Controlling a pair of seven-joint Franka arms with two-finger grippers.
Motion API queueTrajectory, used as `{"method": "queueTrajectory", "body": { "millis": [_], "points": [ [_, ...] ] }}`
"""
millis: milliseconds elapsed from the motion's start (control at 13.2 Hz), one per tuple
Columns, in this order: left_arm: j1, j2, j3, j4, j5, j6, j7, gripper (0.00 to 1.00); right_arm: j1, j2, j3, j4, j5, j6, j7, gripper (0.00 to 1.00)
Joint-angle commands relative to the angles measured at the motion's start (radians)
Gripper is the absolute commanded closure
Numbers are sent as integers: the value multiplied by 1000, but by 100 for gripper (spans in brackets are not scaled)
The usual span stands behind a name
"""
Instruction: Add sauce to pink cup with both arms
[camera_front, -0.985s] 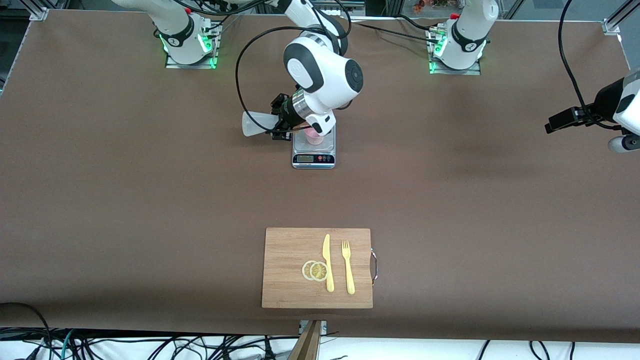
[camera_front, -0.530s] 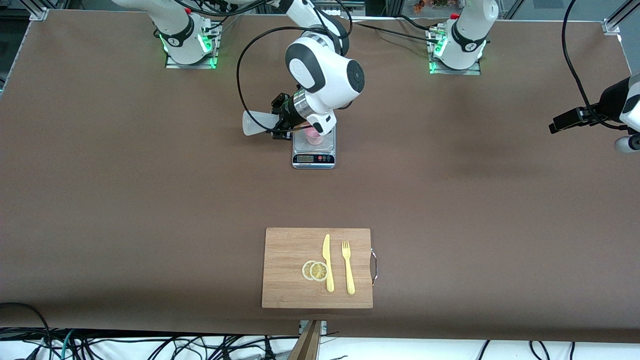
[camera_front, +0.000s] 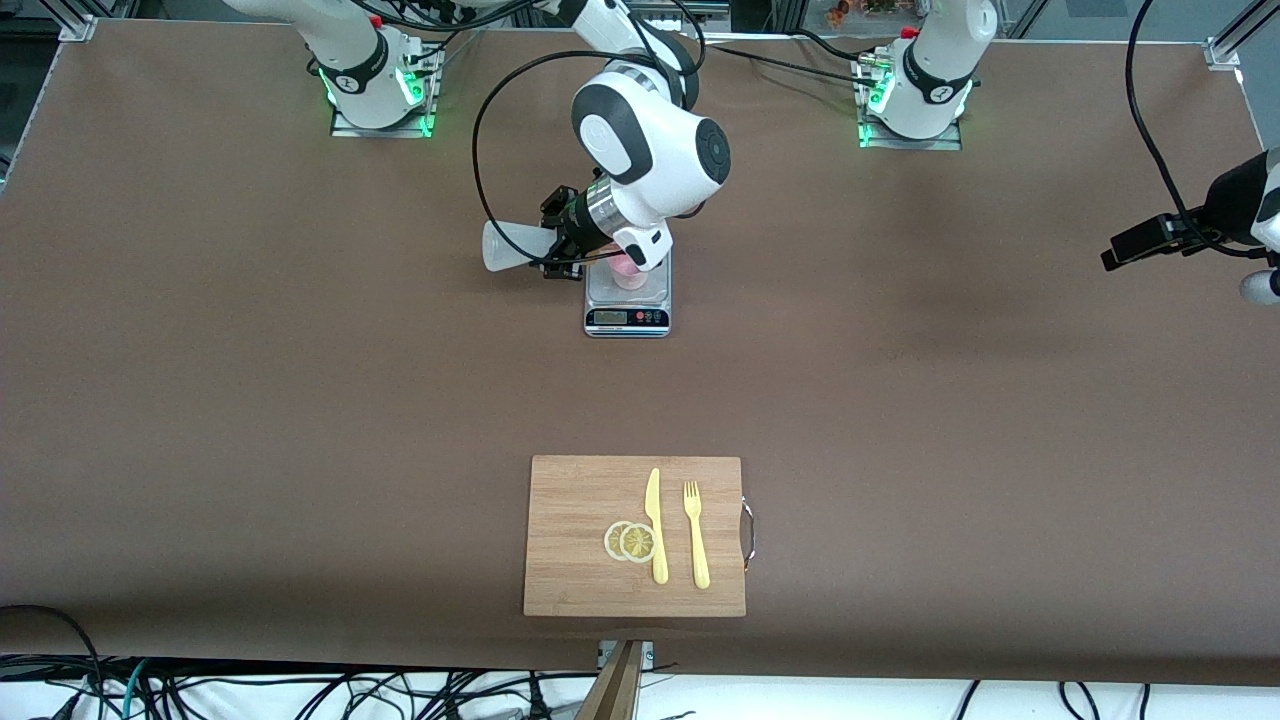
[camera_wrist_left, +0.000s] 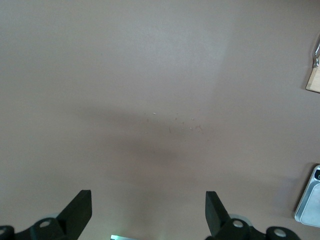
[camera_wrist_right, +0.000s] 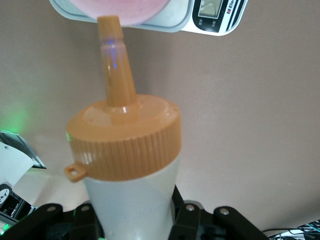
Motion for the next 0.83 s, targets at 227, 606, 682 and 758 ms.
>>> {"method": "queueTrajectory", "body": {
  "millis": [227,606,682,758],
  "points": [
    [5,-9,0,3,-26,10,14,0,-55,4,-5,37,89,38,-68,100],
    [6,-2,2,2,-26,14,14,0,-152,-7,-6,37,252,146,-167,100],
    [6,-2,2,2,-26,14,14,0,-182,-10,-8,36,289,166,-216,100],
    [6,-2,3,0,-25,13,14,0,-216,-11,-8,36,321,182,-270,100]
  ]
}}
